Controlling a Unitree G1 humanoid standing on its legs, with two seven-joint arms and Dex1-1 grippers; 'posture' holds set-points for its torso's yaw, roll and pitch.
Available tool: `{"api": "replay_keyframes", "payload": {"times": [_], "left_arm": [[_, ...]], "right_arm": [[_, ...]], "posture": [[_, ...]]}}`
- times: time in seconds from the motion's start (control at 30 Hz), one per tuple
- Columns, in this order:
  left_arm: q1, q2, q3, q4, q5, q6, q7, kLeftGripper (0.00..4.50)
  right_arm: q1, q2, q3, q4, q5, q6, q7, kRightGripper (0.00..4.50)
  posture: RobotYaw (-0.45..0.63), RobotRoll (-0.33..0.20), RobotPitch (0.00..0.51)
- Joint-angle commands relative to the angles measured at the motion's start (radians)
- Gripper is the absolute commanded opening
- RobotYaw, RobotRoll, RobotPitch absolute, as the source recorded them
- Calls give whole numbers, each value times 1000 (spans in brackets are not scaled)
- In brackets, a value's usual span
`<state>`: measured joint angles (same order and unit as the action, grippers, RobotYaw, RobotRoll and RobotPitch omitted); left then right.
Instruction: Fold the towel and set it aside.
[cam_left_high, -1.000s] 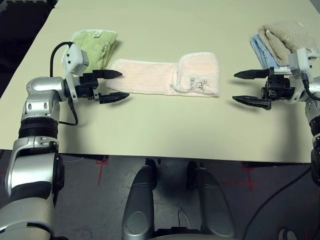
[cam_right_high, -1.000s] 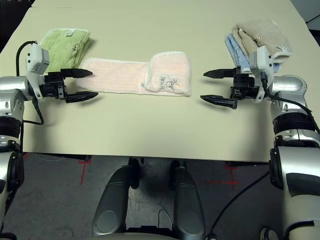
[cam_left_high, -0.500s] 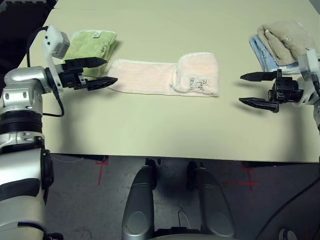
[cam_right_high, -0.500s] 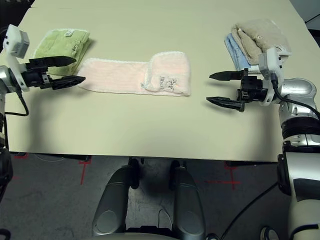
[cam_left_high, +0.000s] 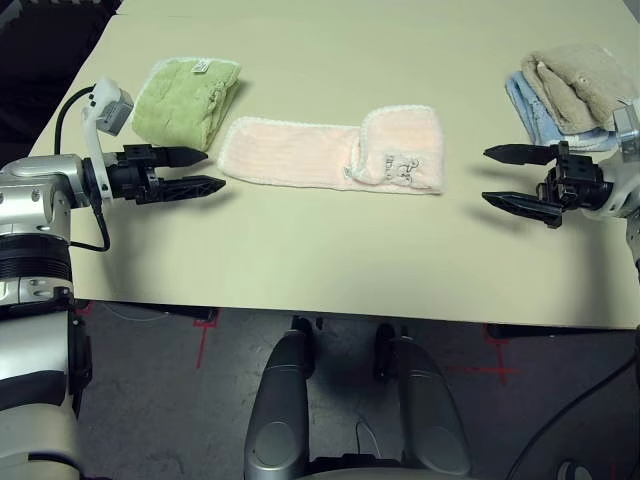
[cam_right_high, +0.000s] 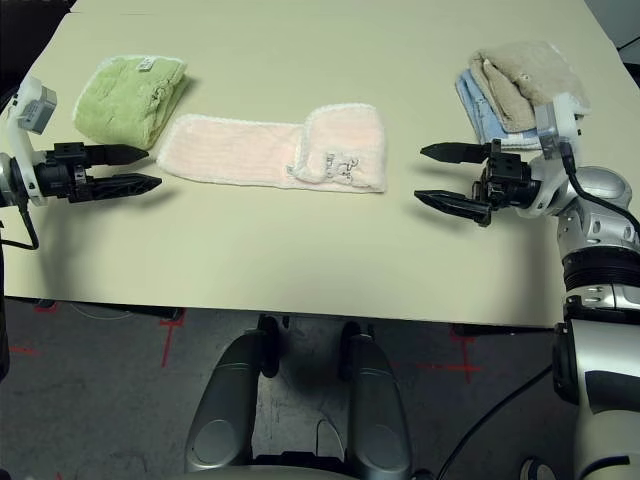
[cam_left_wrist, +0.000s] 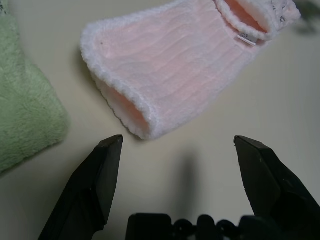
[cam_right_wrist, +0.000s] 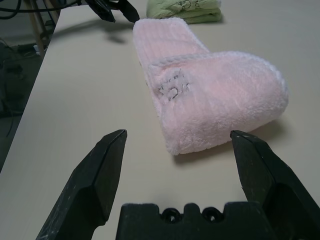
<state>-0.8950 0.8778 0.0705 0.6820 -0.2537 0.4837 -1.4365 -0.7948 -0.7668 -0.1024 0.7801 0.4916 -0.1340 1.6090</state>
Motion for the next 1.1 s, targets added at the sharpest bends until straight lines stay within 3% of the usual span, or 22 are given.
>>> {"api": "replay_keyframes", "payload": {"times": [0.03,0.53,1.07,1.1], "left_arm": [[-21,0,-24,18,9,50,9,4500],[-150,-22,-52,121,-34,533,54,4500],[-193,-110,130,163,-151,689,282,4500],[-192,-112,131,161,-153,689,288,4332]], "right_arm": [[27,-14,-5,-25,4,-3,5,4481],[27,-16,6,-38,-13,-19,5,4481],[24,-12,-4,-40,-36,-18,5,4481],[23,-11,-5,-41,-38,-17,5,4498]], "posture": [[60,0,305],[54,0,309],[50,0,308],[50,0,309]]}}
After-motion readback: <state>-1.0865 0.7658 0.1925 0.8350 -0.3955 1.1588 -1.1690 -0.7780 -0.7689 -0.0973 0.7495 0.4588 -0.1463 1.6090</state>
